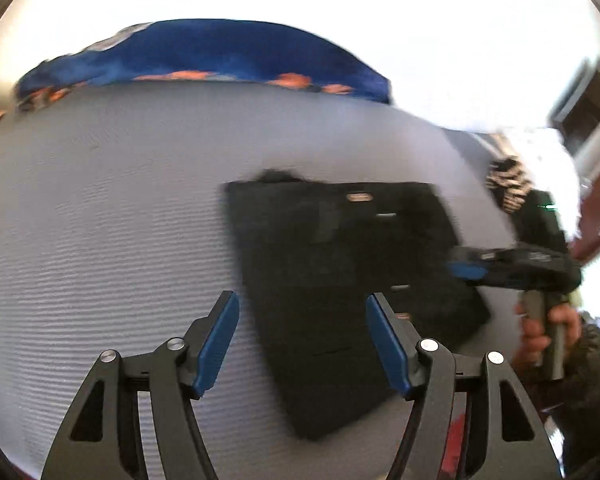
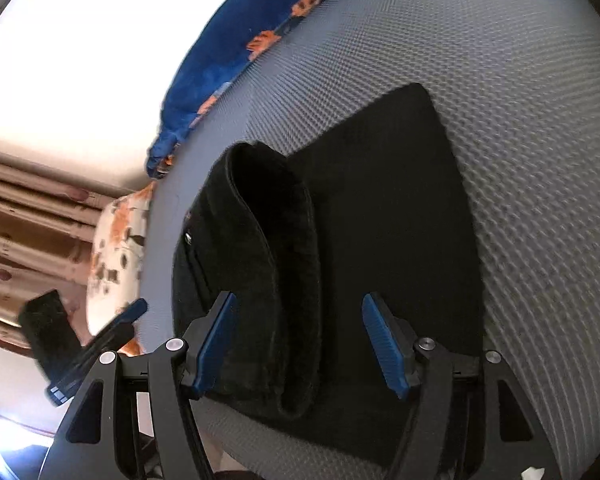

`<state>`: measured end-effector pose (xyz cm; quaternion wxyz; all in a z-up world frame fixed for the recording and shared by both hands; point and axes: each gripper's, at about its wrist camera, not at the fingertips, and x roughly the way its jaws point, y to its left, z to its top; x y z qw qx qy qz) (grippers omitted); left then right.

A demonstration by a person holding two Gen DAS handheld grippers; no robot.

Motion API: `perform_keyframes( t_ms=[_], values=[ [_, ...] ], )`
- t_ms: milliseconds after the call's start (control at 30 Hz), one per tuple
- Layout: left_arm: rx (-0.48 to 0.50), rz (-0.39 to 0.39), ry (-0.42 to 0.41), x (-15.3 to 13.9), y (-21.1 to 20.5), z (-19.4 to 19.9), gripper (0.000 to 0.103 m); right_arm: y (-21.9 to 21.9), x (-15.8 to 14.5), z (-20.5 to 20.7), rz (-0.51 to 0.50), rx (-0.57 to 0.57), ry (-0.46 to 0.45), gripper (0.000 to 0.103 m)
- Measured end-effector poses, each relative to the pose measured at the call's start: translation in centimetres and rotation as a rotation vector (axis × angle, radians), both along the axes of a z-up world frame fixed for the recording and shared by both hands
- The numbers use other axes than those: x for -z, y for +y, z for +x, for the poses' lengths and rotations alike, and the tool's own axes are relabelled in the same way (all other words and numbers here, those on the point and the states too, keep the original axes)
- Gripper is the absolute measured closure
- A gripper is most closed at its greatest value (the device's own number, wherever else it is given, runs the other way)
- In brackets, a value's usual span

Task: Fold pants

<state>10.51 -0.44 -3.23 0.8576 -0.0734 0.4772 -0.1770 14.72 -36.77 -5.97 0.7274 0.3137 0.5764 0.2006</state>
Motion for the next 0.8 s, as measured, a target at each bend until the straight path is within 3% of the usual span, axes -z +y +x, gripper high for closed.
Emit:
perform_keyframes(
  t_ms=[67, 133, 233, 267, 333, 433, 633, 800],
  values=[
    [-0.041, 0.011, 0.029, 1.1, 1.4, 0.3, 0.036, 0.5, 0.3, 0.9, 0.031, -0.021, -0.013, 0.042],
    [-0.072, 0.000, 0.066, 2.3, 2.3, 0.4, 0.036, 1.2, 0.8, 1.7, 0.078, -0.050, -0.017, 0.058],
    [-0.091, -0.017, 0.102, 3.7, 2.3, 0.7, 0.036, 2.9, 1.7, 2.7, 0.090, -0.085, -0.016, 0.062],
    [-0.091, -0.020, 0.106, 4.0, 2.1, 0.7, 0.036, 3.3, 1.7, 2.9, 0.087, -0.090, -0.020, 0.065],
    [-0.091, -0.018, 0.104, 4.1, 1.5, 1.0, 0.036, 4.1, 1.6, 3.3, 0.069, -0.084, -0.004, 0.082],
    [-0.081, -0.025, 0.089, 3.7, 0.7, 1.4, 0.036, 4.7, -0.5, 3.0, 0.012, -0.071, -0.045, 0.090],
    [-0.039, -0.031, 0.047, 2.4, -1.9, 3.0, 0.036, 4.4, -7.2, 2.1, -0.106, -0.026, -0.190, 0.092],
    [0.010, -0.024, 0.029, 2.2, -4.4, 3.8, 0.036, 0.3, -7.6, 2.1, -0.163, 0.075, -0.178, 0.093]
  ],
)
